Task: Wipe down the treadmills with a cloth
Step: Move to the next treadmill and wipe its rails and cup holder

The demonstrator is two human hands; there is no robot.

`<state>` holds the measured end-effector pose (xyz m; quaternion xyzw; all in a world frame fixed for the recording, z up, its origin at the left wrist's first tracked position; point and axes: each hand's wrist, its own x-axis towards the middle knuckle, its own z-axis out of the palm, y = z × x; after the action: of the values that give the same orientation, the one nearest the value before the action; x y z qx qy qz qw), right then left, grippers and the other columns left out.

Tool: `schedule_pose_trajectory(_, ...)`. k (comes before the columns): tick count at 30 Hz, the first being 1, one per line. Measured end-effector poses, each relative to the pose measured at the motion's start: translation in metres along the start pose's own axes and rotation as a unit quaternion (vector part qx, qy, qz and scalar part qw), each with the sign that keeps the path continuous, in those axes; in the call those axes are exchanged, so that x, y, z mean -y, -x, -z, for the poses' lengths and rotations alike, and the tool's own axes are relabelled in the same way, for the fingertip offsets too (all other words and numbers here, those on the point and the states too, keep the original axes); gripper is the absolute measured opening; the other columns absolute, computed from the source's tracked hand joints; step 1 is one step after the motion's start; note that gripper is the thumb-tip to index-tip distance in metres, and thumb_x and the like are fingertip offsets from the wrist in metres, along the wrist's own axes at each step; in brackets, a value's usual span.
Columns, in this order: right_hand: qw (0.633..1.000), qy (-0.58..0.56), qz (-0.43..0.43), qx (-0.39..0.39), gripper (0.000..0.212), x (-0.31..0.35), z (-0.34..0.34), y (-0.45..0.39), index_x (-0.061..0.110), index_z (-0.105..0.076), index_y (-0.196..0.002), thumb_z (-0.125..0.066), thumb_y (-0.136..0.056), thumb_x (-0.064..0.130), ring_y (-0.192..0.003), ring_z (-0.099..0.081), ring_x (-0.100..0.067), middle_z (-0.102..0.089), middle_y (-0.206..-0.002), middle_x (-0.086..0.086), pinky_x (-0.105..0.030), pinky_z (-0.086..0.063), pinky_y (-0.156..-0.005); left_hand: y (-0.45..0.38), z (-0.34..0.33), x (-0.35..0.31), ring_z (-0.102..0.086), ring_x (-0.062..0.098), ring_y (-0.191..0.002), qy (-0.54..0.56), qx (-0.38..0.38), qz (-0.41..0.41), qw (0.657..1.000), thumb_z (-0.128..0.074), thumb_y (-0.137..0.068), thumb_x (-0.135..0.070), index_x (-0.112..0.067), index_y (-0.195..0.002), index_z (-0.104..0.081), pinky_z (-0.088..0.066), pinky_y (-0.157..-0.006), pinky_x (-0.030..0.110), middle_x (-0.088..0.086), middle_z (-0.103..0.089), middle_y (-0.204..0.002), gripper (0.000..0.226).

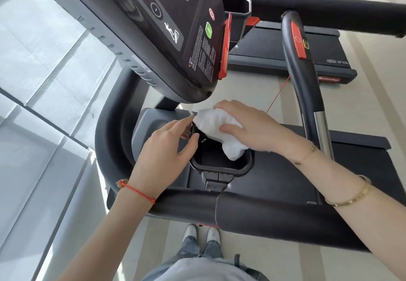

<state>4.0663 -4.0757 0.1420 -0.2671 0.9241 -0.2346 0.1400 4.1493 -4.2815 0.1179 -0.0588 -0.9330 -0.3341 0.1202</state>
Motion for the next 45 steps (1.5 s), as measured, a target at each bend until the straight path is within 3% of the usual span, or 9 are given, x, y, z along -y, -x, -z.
schedule_pose_trajectory(4, 0.999, 0.025, 0.01, 0.033, 0.033, 0.01, 0.003, -0.021, 0.04, -0.043, -0.129, -0.049, -0.097, 0.037, -0.102, -0.054, -0.019, -0.057, -0.119, 0.011, -0.039, -0.043, -0.085, 0.0, 0.0, 0.0, -0.061, 0.005, -0.083, 0.009, 0.003, -0.002, 1.0, -0.055, -0.092, -0.037, -0.025, -0.107, -0.063, -0.055, -0.077, 0.033, -0.014, -0.064, -0.09, 0.021)
schedule_pose_trajectory(10, 0.997, -0.063, -0.011, -0.046, 0.029, -0.014, -0.007, 0.017, 0.043, -0.038, -0.127, -0.044, -0.099, 0.038, -0.094, -0.053, -0.016, -0.044, -0.111, 0.017, -0.019, -0.036, -0.07, 0.0, 0.001, -0.002, -0.062, 0.005, -0.087, 0.013, -0.001, 0.004, 1.0, -0.053, -0.092, -0.039, -0.029, -0.131, -0.058, -0.055, -0.081, 0.03, -0.014, -0.064, -0.096, 0.04)
schedule_pose_trajectory(17, 0.999, -0.017, 0.016, 0.029, 0.03, 0.007, 0.003, -0.018, 0.039, -0.045, -0.128, -0.048, -0.098, 0.036, -0.099, -0.052, -0.013, -0.056, -0.115, 0.017, -0.032, -0.034, -0.077, 0.0, 0.001, -0.002, -0.061, 0.003, -0.086, 0.004, 0.009, -0.002, 1.0, -0.056, -0.093, -0.034, -0.029, -0.118, -0.062, -0.054, -0.079, 0.03, -0.014, -0.064, -0.094, 0.027)
schedule_pose_trajectory(23, 0.975, -0.165, -0.117, -0.098, 0.038, 0.005, -0.02, 0.031, 0.035, -0.036, -0.136, -0.047, -0.099, 0.031, -0.104, -0.047, -0.012, -0.04, -0.128, 0.011, -0.017, -0.035, -0.073, 0.001, 0.001, -0.002, -0.061, 0.002, -0.086, -0.004, 0.006, 0.007, 1.0, -0.055, -0.092, -0.038, -0.026, -0.132, -0.058, -0.041, -0.078, 0.006, -0.014, -0.065, -0.098, 0.042)
schedule_pose_trajectory(28, 0.928, -0.291, -0.17, -0.16, 0.067, 0.027, -0.048, 0.066, 0.028, -0.012, -0.151, -0.051, -0.097, 0.021, -0.123, -0.03, -0.002, -0.019, -0.149, 0.012, -0.019, -0.025, -0.1, 0.001, 0.001, -0.002, -0.06, 0.002, -0.087, -0.003, 0.012, 0.01, 1.0, -0.056, -0.093, -0.036, -0.023, -0.134, -0.058, -0.041, -0.078, 0.007, -0.013, -0.066, -0.099, 0.043)
schedule_pose_trajectory(33, 0.956, -0.208, -0.187, -0.094, 0.048, 0.016, -0.017, 0.03, 0.026, -0.028, -0.143, -0.049, -0.099, 0.026, -0.105, -0.042, -0.013, -0.037, -0.139, 0.0, -0.017, -0.032, -0.071, 0.0, 0.001, -0.002, -0.059, 0.002, -0.085, 0.001, 0.009, 0.005, 1.0, -0.056, -0.093, -0.035, -0.024, -0.133, -0.058, -0.044, -0.078, 0.014, -0.013, -0.064, -0.096, 0.042)
schedule_pose_trajectory(36, 0.962, -0.194, -0.174, -0.084, 0.045, 0.015, -0.012, 0.025, 0.028, -0.032, -0.141, -0.049, -0.099, 0.027, -0.11, -0.044, -0.017, -0.042, -0.137, -0.001, -0.026, -0.032, -0.078, 0.001, 0.001, -0.002, -0.061, 0.004, -0.085, 0.017, 0.01, 0.005, 1.0, -0.058, -0.093, -0.033, -0.025, -0.133, -0.057, -0.049, -0.079, 0.02, -0.014, -0.061, -0.094, 0.041)
schedule_pose_trajectory(43, 0.906, -0.35, -0.193, -0.141, 0.071, 0.038, -0.049, 0.078, 0.038, 0.0, -0.151, -0.047, -0.098, 0.031, -0.137, -0.027, -0.009, -0.019, -0.154, 0.01, -0.031, -0.027, -0.111, 0.0, 0.001, -0.002, -0.061, 0.005, -0.087, 0.019, 0.016, 0.001, 1.0, -0.055, -0.093, -0.035, -0.023, -0.133, -0.057, -0.047, -0.08, 0.018, -0.015, -0.061, -0.094, 0.042)
schedule_pose_trajectory(45, 0.915, -0.316, -0.206, -0.141, 0.068, 0.032, -0.044, 0.067, 0.031, -0.006, -0.151, -0.049, -0.099, 0.029, -0.127, -0.037, -0.013, -0.023, -0.151, 0.007, -0.029, -0.033, -0.102, 0.001, 0.001, -0.002, -0.061, 0.005, -0.087, 0.02, 0.017, 0.001, 1.0, -0.055, -0.093, -0.035, -0.023, -0.133, -0.058, -0.048, -0.079, 0.018, -0.015, -0.061, -0.094, 0.042)
